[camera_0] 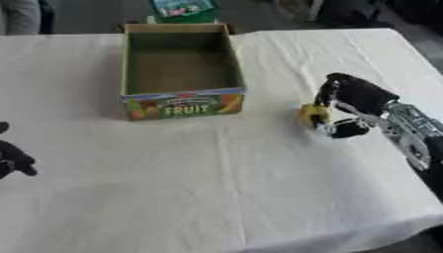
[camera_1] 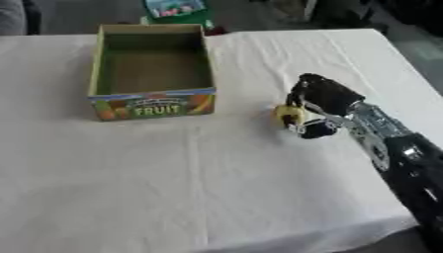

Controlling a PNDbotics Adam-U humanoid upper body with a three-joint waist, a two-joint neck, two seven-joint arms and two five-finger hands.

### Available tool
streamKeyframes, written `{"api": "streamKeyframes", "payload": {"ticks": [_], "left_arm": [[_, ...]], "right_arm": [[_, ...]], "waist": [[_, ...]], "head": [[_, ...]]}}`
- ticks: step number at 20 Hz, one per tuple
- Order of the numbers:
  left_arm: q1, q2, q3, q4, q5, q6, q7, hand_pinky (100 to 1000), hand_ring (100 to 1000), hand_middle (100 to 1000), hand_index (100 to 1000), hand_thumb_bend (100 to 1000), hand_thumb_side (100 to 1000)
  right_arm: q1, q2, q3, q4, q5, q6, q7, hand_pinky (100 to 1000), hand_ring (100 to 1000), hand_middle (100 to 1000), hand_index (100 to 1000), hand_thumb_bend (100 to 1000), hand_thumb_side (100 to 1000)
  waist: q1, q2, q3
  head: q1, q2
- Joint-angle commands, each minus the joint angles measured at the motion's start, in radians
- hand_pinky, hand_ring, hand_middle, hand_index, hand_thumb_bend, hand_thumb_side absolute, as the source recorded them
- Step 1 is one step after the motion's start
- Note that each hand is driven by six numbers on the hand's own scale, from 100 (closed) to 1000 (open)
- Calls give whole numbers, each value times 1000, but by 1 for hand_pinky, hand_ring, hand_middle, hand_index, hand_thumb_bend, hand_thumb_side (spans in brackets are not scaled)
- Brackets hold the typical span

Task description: Pick up objects on the table and place them in the box.

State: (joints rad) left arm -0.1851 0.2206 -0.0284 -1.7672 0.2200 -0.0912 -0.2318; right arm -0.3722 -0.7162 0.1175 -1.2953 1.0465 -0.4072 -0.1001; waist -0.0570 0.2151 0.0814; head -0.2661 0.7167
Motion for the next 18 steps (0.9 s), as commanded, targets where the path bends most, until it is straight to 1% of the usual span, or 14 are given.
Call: {"api": "streamKeyframes", "payload": {"ticks": [1, 5, 9, 12, 14, 18], "left_arm": [[-7, 13, 1, -9, 1, 0, -1, 467, 523, 476, 813, 114, 728], [-7, 13, 1, -9, 1, 1, 0, 468, 523, 476, 813, 114, 727], [-6, 15, 0, -9, 1, 2, -1, 468, 523, 476, 813, 113, 726], [-6, 16, -2, -9, 2, 2, -3, 468, 523, 477, 813, 113, 723], [-5, 16, -3, -8, 3, 2, -5, 468, 523, 477, 812, 112, 722], [-5, 18, -8, -8, 4, 3, -10, 468, 523, 476, 813, 111, 720]], "right_arm": [[-22, -26, -14, -7, 8, 5, -84, 863, 634, 281, 314, 100, 340], [-32, -35, -20, -34, -27, 2, -130, 844, 616, 264, 299, 100, 289], [-65, -58, -24, -101, -94, -2, -131, 831, 611, 260, 291, 100, 240], [-113, -75, -18, -140, -151, -3, -112, 826, 610, 251, 291, 100, 215], [-153, -83, -9, -149, -187, -7, -94, 824, 612, 253, 295, 100, 204], [-246, -72, 17, -120, -247, -23, -41, 814, 609, 252, 297, 100, 184]], "waist": [[1, -14, 0], [-1, -16, -3], [-3, -20, -5], [-5, -25, -3], [-6, -28, 3], [-9, -36, 19]], "head": [[-3, -3], [-2, -3], [-1, -1], [-3, 0], [-5, 1], [-10, 2]]}}
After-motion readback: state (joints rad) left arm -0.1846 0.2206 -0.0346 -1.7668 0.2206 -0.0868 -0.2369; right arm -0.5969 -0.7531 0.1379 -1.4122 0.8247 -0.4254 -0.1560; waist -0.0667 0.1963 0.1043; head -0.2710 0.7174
